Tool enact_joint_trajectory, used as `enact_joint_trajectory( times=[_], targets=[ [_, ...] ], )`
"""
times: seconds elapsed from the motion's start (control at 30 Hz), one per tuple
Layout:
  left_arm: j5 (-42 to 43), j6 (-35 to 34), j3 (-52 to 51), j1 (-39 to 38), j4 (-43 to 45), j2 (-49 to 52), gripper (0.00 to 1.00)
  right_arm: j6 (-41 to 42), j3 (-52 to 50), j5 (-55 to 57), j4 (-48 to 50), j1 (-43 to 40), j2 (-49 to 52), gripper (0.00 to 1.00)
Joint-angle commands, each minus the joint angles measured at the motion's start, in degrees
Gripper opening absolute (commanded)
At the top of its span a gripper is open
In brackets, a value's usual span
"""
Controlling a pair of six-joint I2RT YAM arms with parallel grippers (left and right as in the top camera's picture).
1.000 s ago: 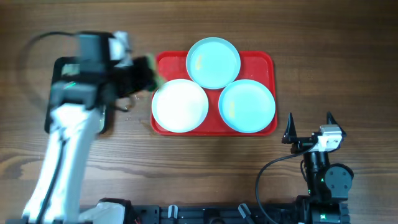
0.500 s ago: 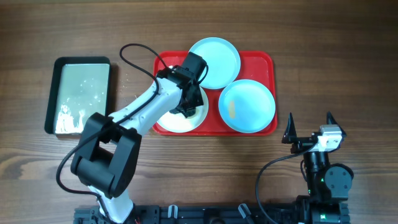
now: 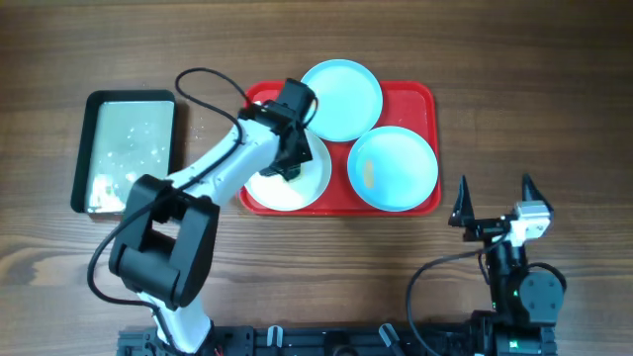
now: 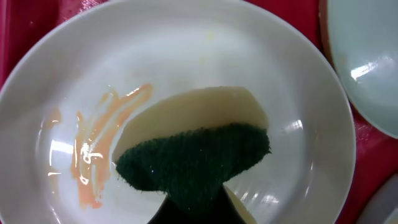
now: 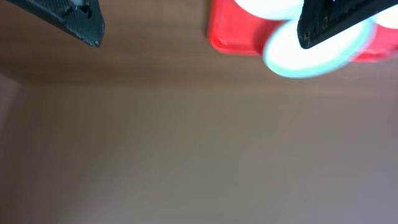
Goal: Clean dirty plates on tray and stack at the side
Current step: 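Reach the right gripper to the white plate's rim and grasp it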
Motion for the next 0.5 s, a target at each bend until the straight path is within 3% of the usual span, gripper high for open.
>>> enact_joint_trajectory(
  times=[0.0, 0.13, 0.2, 0.23, 0.3, 0.37, 0.47],
  targets=[
    [9.14, 4.37, -0.42, 3.45, -0.02, 0.74, 0.04, 6.82, -0.04, -7.82, 6.84, -0.17, -0.24, 1.00],
    [11.26, 6.54, -0.42, 4.57, -0.22, 0.74, 0.04, 6.91, 0.90, -15.69, 30.88, -0.17, -0.17, 1.00],
    [11.26, 6.56, -0.42, 4.50, -0.20, 0.74, 0.04, 6.95, 5.62, -16.85, 32.48, -0.17, 0.66, 1.00],
    [11.23, 6.58, -0.42, 4.52, -0.28, 0.74, 0.04, 6.67, 9.66, -18.84, 29.51, -0.17, 1.73, 1.00],
    [11.23, 8.87, -0.42, 4.52, -0.74, 0.74, 0.04, 2.80, 23.45, -23.02, 12.24, -0.17, 7.34, 1.00],
    [11.26, 10.88, -0.42, 4.52, -1.33, 0.74, 0.04, -4.98, 37.57, -24.41, -7.41, -0.17, 16.02, 1.00],
    [11.04, 10.84, -0.42, 4.66, -1.09, 0.74, 0.04, -15.85, 56.11, -25.88, -28.59, -0.17, 32.46, 1.00]
  ],
)
